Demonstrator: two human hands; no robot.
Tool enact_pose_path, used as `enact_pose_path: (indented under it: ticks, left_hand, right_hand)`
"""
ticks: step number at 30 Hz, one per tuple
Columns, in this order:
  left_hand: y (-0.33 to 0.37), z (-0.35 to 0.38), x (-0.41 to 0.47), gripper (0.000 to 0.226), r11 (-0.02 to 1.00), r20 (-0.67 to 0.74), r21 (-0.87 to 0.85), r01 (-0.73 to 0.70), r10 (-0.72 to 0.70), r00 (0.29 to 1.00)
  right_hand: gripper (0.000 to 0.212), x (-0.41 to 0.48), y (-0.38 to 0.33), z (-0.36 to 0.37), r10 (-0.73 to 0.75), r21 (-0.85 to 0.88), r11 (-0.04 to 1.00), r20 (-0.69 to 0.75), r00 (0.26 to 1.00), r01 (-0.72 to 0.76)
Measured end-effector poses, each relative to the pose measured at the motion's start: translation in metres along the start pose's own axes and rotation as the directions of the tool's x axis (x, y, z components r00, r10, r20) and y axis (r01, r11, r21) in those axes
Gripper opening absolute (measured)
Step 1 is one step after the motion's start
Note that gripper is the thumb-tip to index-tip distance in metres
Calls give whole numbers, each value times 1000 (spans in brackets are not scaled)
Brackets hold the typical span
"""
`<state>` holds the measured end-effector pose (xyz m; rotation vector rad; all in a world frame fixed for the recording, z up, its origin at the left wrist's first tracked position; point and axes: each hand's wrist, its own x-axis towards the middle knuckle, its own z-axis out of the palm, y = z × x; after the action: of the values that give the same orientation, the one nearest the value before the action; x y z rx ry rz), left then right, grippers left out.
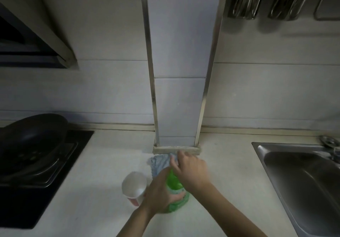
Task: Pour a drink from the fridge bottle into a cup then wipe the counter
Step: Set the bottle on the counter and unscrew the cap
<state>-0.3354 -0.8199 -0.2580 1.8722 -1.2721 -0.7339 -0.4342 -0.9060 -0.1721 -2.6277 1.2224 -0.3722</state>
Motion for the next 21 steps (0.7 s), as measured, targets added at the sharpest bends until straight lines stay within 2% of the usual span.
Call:
enact_pose_path:
  ticks: [3, 6, 10, 12, 14, 16, 19, 20, 21]
  left_hand:
    - [3, -4, 1, 61, 999, 21, 36, 21, -22, 1000]
    - [6, -8, 3, 61, 996, 50, 85, 14, -19, 999]
    - [13, -13, 7, 56, 992, 108, 121, 33, -46, 993]
    - [15, -13, 7, 63, 993, 112, 111, 37, -50, 992]
    - [12, -12, 7, 70, 994, 98, 103, 40, -50, 994]
    - [9, -13, 8, 66, 993, 122, 116, 29, -43, 992]
    - [10, -18, 10, 56, 993, 193, 117, 11, -34, 981]
    - [10, -18, 10, 57, 993, 208, 116, 1, -25, 978]
    - [10, -18, 11, 59, 993, 216, 115, -7, -18, 976]
  right_hand:
    - [45, -2, -13, 3, -49, -262, 963, 90, 995, 71]
    - [44, 0, -16, 8, -67, -379, 919, 113, 991, 106]
    - [46, 3, -8, 7, -208, -342, 922, -38, 977, 183]
    - [55, 5, 3, 7, -277, -356, 898, 3, 961, 260]
    - [56, 8, 12, 7, -372, -376, 865, -37, 927, 332]
    - [50, 16, 18, 3, -489, -387, 804, 2, 872, 452]
    - [43, 25, 37, 4, -654, -382, 621, 229, 721, 685]
    - [43, 27, 41, 3, -664, -365, 593, 282, 692, 718]
    - [45, 26, 42, 0, -645, -358, 614, 287, 708, 704]
